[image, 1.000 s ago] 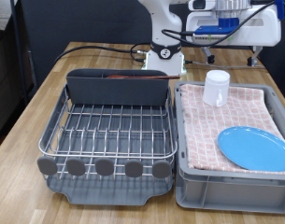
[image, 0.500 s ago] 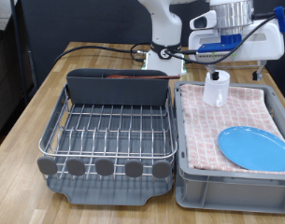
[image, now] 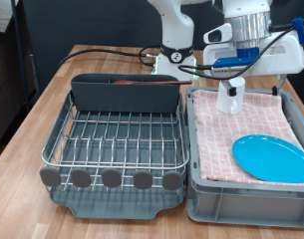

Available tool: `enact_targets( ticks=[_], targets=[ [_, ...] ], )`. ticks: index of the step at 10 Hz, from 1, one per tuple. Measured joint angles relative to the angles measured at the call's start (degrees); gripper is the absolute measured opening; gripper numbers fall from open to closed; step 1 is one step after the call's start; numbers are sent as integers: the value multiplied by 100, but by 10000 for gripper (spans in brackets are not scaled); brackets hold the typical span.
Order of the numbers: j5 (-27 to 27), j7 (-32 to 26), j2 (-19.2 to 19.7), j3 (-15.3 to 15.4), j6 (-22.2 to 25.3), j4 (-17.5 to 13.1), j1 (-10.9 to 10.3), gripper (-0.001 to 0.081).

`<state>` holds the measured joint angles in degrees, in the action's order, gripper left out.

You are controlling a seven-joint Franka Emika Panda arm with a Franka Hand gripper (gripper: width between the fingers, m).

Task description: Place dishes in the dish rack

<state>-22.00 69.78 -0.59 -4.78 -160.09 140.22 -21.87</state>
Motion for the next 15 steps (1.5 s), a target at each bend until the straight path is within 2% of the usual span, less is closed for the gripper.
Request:
enact_targets(
  ticks=[4,10,12,15],
  targets=[
    [-1871,-1693,517,171,-527,7,13,802],
    [-4335,-4052,1119,554,-863,-194,207,802],
    [-4643,-4445,1272,569,-866,-335,218,802],
    [-4800,-4541,1452,572,-866,-474,218,802]
  ],
)
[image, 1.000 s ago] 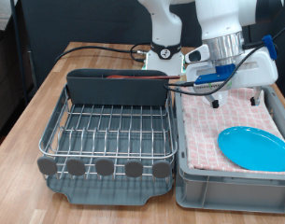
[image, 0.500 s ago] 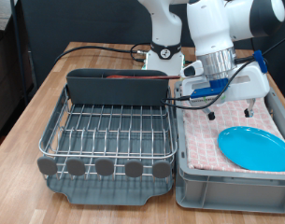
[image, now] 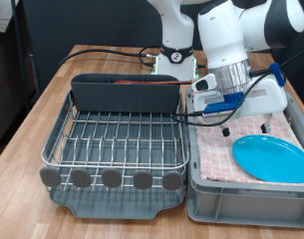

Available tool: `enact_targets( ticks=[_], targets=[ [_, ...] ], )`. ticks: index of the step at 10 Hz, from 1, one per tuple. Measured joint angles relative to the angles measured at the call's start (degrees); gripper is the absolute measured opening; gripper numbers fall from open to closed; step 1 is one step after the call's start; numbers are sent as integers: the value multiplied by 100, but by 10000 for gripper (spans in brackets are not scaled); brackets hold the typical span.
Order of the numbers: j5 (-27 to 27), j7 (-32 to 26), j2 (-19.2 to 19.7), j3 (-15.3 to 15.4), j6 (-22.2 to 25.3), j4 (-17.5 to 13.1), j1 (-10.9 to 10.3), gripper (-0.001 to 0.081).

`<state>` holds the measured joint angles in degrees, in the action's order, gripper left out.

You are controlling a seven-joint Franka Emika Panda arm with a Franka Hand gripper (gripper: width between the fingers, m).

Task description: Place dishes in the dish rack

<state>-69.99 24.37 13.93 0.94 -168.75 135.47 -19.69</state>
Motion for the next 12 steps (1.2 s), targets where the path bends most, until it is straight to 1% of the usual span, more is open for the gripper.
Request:
enact_targets(
  ticks=[3,12],
  targets=[
    [-288,-240,139,27,0,-108,0,802],
    [-456,-385,371,57,75,-367,0,802]
  ],
)
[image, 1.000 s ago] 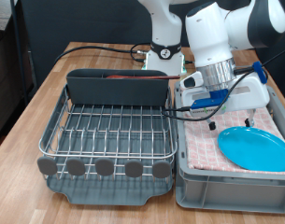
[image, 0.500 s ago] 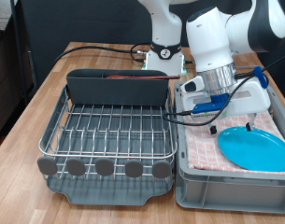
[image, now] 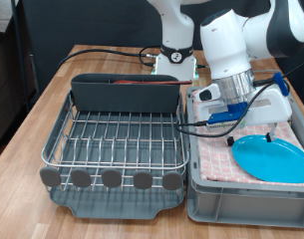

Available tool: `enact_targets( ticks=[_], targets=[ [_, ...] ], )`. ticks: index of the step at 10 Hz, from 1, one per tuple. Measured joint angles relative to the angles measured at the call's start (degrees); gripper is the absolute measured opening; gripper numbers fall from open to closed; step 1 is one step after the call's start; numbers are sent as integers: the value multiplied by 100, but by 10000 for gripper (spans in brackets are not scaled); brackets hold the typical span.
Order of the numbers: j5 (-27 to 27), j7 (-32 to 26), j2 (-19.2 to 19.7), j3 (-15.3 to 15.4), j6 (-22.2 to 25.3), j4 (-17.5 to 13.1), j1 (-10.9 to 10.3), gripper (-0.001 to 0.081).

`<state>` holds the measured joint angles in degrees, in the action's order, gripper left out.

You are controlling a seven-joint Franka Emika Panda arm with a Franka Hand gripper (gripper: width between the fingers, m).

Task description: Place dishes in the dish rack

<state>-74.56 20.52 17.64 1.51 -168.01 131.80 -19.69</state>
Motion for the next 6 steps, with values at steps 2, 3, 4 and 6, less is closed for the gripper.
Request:
enact_targets(
  ticks=[2,3,4,6],
  targets=[
    [-72,-45,23,3,2,-34,0,731],
    [-72,-45,31,2,2,-38,0,566],
    [-72,-45,34,-16,-1,-38,1,404],
    [-72,-45,35,-20,-1,-42,1,244]
  ],
)
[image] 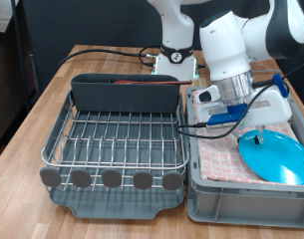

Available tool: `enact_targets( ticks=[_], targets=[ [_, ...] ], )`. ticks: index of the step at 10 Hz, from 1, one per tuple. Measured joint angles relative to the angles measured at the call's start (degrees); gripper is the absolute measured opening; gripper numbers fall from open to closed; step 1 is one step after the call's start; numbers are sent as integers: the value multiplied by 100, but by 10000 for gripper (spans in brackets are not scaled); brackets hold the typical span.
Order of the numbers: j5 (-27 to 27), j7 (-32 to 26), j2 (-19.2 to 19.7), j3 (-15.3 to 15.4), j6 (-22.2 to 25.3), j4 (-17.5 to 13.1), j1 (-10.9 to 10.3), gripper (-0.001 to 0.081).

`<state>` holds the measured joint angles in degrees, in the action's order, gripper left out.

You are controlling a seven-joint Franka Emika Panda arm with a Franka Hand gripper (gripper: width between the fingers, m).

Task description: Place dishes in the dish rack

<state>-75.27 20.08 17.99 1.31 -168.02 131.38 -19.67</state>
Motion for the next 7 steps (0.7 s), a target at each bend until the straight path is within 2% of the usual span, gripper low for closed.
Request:
enact_targets(
  ticks=[1,2,3,5,7],
  targets=[
    [3,1,-5,-38,-17,4,2,244],
    [44,7,-4,-94,0,17,2,115],
    [85,17,-5,-121,5,27,0,115],
    [202,58,-5,-165,60,34,-1,66],
    [331,104,-5,-209,106,35,-1,66]
  ],
)
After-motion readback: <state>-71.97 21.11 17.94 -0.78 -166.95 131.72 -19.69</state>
